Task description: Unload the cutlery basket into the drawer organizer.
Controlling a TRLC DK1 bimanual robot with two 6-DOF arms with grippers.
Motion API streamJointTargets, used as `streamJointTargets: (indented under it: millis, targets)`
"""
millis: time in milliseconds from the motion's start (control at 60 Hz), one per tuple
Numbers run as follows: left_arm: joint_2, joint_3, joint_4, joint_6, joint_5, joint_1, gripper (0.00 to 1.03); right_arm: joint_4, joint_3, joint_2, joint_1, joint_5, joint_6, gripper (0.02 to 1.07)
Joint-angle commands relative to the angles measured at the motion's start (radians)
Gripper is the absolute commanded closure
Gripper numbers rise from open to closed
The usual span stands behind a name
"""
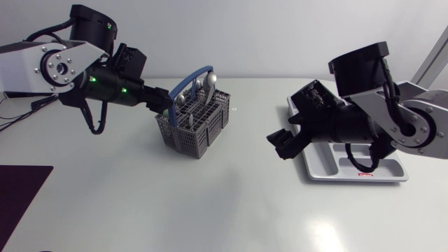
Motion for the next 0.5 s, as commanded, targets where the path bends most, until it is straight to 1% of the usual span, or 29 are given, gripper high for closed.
streamJointTargets:
  millis: [0,17,50,117,250,350,400,483]
  targets:
    - [0.066,0.049,0.012,0.009,0.010,-0.009,0.40,0.002,0.012,0.012,0.002,-0.028,-0.026,0.14]
    - [0.077,0.052,0.012,0.011,0.010,-0.011,0.40,0.002,0.015,0.014,0.002,-0.028,-0.026,0.14]
    - [0.092,0.057,0.018,0.012,0.010,-0.011,0.46,0.002,0.021,0.018,0.002,-0.030,-0.026,0.14]
    - [0.115,0.057,0.052,0.011,0.010,-0.011,0.48,0.005,0.026,0.026,0.002,-0.030,-0.028,0.14]
    - [0.158,0.067,0.078,0.012,0.008,-0.020,0.59,0.009,0.034,0.050,0.002,-0.030,-0.028,0.14]
    - [0.172,0.063,0.098,0.032,0.008,-0.023,0.77,0.013,0.031,0.063,0.008,-0.030,-0.028,0.14]
    - [0.172,0.057,0.101,0.038,0.007,-0.028,0.81,0.013,0.031,0.069,0.010,-0.028,-0.028,0.14]
    - [0.166,0.044,0.089,0.051,-0.003,-0.032,0.85,0.014,0.035,0.073,0.011,-0.028,-0.028,0.14]
